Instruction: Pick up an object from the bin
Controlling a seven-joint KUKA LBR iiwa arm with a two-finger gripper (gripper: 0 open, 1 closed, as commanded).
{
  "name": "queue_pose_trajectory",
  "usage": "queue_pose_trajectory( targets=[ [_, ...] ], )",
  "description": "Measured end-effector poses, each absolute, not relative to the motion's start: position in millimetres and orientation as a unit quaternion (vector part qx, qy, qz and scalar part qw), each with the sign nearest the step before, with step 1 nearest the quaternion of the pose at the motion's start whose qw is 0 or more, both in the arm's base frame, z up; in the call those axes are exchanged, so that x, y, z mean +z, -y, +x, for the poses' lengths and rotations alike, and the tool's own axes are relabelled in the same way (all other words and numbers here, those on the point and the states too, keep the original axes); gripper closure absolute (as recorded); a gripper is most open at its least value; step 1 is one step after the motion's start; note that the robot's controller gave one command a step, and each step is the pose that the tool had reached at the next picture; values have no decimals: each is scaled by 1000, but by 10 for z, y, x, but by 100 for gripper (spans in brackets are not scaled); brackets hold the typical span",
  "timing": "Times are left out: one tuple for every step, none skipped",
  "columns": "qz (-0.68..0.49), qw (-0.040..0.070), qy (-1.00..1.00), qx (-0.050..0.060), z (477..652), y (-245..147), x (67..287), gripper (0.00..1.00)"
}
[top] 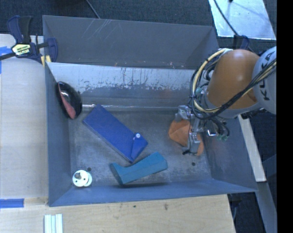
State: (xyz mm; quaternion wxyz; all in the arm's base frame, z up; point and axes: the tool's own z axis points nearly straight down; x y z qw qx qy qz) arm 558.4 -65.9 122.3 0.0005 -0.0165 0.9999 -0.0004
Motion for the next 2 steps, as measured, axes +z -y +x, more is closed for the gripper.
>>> queue_pose_trajectory(
  targets=[
    [-16, 1, -1000, 0, 5604, 677, 1189, 0],
    [15, 1, -1000, 0, 5550, 859, 1348, 0]
  ],
)
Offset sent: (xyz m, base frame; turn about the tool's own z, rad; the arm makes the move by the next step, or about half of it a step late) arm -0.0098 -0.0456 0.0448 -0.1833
